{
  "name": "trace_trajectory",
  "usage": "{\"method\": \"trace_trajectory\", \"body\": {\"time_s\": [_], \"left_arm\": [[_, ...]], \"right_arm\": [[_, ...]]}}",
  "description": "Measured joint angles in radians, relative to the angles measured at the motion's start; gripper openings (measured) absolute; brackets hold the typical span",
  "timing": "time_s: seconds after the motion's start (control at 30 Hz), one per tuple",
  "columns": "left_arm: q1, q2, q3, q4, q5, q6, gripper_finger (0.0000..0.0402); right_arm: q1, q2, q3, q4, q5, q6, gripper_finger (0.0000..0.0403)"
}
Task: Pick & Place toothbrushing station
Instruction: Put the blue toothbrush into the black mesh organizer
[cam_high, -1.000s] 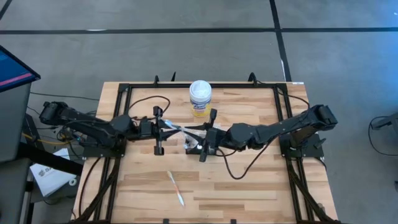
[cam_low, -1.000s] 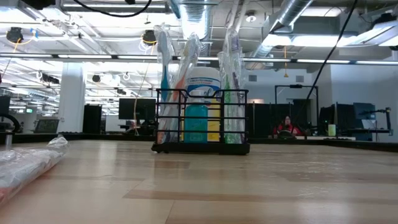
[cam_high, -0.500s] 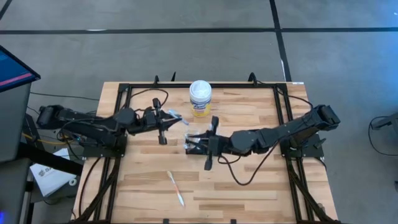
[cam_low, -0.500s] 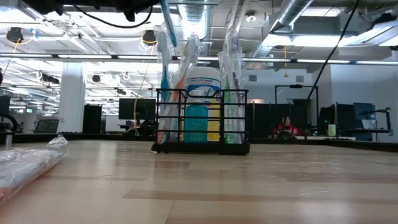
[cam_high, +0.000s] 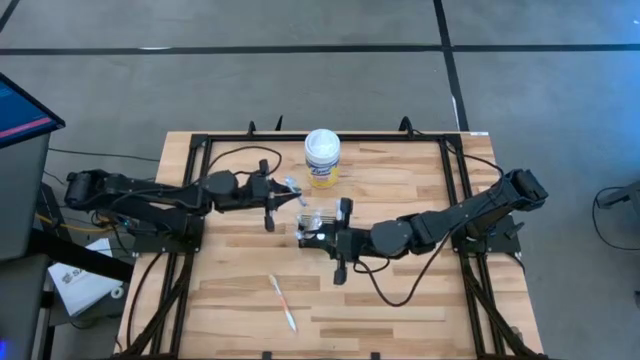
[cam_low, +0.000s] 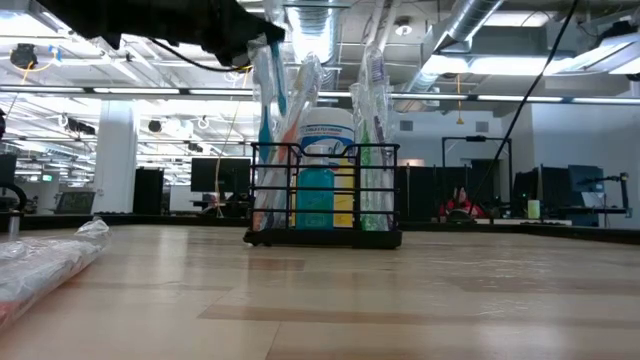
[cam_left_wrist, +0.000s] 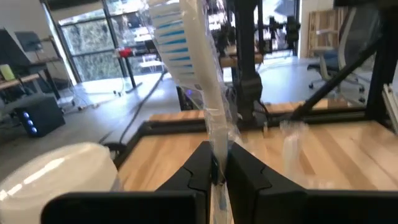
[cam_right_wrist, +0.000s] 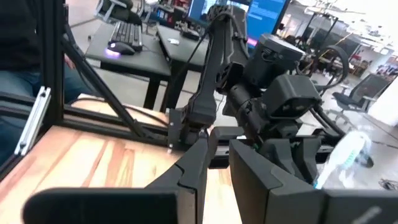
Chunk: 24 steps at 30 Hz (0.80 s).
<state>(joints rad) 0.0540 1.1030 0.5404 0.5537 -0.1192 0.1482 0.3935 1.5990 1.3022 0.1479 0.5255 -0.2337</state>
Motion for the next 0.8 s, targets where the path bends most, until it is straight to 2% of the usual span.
{"method": "trace_trajectory", "body": {"time_s": [0.17,0.4,0.6,0.8], "left_arm": [[0.000,0.056,0.000,0.000,0.007,-0.006,0.0017],[0.000,0.112,0.000,-0.002,0.091,-0.038,0.0017],[0.000,0.120,0.000,-0.015,0.126,-0.064,0.0017],[0.005,0.119,-0.050,-0.005,0.117,-0.078,0.0017]], "right_arm": [[-0.002,0.000,0.000,-0.048,0.000,0.051,0.0059],[0.007,0.001,0.000,-0.072,0.000,0.055,0.0059],[0.012,0.001,0.000,-0.091,0.000,0.054,0.0059],[0.012,0.005,0.000,-0.093,0.000,0.058,0.0059]]}}
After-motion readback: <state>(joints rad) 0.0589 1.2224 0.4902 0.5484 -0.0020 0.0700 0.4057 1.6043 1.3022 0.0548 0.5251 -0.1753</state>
